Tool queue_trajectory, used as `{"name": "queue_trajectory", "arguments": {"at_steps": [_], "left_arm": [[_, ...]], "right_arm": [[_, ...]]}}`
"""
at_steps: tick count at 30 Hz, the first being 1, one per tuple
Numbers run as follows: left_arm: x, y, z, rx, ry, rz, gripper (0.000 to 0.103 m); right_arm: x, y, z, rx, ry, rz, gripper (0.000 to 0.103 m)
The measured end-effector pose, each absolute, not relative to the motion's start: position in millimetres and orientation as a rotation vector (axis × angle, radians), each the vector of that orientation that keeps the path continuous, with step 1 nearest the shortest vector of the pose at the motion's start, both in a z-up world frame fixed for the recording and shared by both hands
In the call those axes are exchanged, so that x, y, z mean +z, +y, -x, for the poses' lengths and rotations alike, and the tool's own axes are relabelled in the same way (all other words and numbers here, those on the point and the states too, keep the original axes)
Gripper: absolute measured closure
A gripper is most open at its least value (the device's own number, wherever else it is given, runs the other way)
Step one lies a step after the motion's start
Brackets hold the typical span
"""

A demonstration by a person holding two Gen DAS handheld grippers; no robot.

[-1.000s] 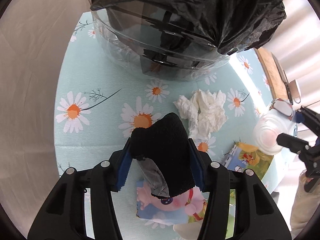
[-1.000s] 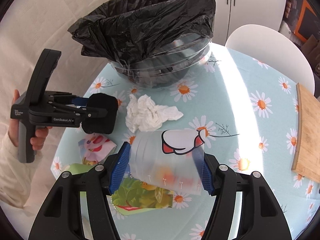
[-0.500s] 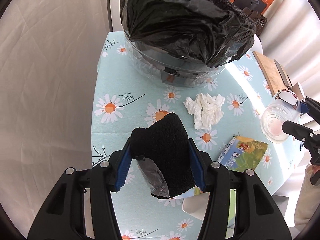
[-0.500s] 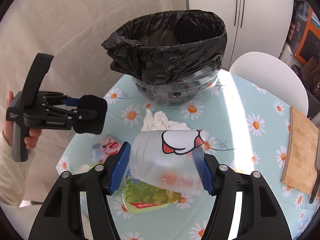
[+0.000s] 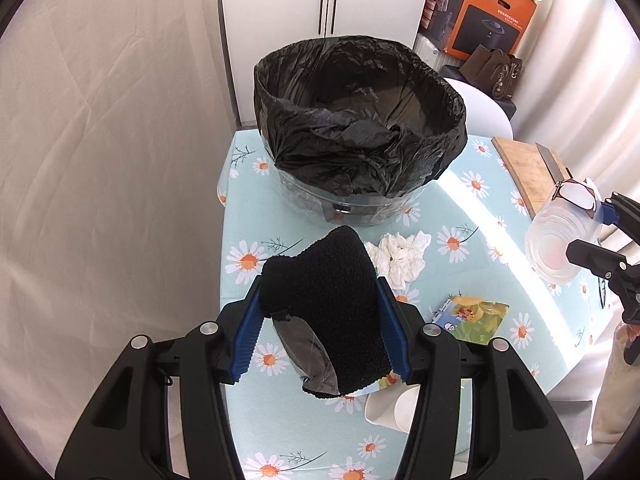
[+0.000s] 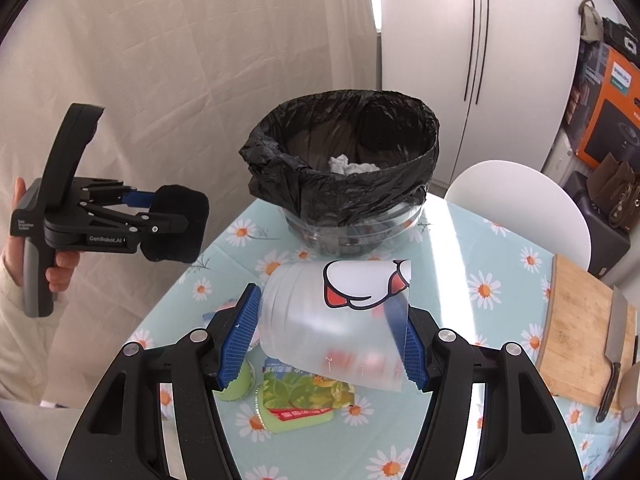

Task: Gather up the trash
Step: 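Carry the black cloth and clear cup over the bin and open both tools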

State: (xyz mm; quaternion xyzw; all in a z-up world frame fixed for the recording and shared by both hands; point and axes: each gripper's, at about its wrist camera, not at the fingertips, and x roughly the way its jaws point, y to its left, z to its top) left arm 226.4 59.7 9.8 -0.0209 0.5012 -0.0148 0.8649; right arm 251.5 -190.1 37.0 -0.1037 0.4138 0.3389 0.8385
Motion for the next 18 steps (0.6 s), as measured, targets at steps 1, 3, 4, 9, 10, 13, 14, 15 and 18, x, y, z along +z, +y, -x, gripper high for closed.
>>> {"name": "queue_trajectory", "arguments": {"at_steps": [1,3,4,9,10,13,14,15,18], "left_arm": [[14,59,-227,-0.037,1.043,0.041,0.049],[25,57,-228,-0.051,1.024,0.040,0.048],[30,56,-229,-0.056,1.015,0.034,0.048],[52,54,-236,-0.074,0.967,0.028,0.048],[56,54,-238,-0.074,0.957,0.026,0.048],[65,52,-244,-0.083,0.939,0.023,0.048],[69,51,-246,-0.088,0.933,0.022,0.048],[72,50,-248,-0.094,0.928,0.018,0.048],[80,47,-255,-0.103,0.911,-0.004,0.048]], "right_arm": [[40,-191,-251,0.714,0.865,0.222,0.044],[47,-194,-251,0.710,0.847,0.226,0.044],[52,-194,-252,0.708,0.838,0.228,0.044],[70,-196,-256,0.695,0.802,0.250,0.044],[74,-196,-257,0.693,0.794,0.256,0.044],[86,-196,-261,0.696,0.766,0.262,0.044],[90,-195,-263,0.696,0.759,0.262,0.044],[94,-195,-265,0.698,0.752,0.262,0.044],[101,-190,-274,0.706,0.738,0.278,0.044]]}}
